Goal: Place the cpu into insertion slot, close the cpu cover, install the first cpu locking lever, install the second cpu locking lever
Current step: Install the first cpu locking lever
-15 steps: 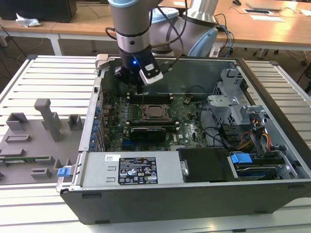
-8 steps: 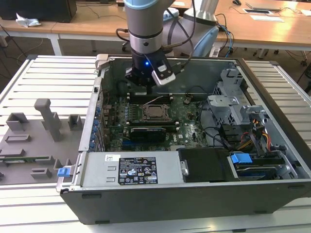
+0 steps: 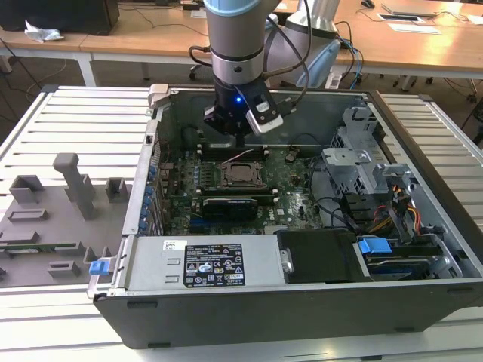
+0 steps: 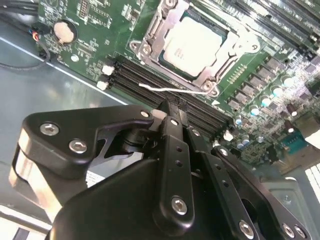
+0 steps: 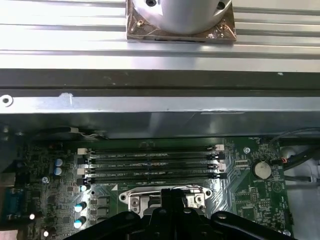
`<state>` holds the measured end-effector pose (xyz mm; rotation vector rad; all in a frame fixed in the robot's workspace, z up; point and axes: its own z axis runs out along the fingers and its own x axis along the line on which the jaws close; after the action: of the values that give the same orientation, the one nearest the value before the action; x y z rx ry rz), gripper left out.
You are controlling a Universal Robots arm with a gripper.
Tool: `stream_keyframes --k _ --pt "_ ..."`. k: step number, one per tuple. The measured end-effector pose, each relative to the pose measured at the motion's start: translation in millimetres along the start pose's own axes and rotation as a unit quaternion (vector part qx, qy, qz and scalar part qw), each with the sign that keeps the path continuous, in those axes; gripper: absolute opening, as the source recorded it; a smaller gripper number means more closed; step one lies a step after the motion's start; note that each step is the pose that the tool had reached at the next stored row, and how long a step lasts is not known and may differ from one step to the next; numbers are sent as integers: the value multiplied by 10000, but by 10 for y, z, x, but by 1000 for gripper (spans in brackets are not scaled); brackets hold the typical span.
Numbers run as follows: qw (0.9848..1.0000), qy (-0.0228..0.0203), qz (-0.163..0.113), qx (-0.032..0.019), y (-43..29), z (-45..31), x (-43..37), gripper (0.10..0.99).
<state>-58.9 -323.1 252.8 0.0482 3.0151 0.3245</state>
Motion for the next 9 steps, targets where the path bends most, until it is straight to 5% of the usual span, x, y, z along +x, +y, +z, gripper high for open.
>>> stream_keyframes --k 5,9 --pt "9996 -276 -62 20 -6 20 40 106" --pt "9995 -318 -71 19 -20 77 67 106"
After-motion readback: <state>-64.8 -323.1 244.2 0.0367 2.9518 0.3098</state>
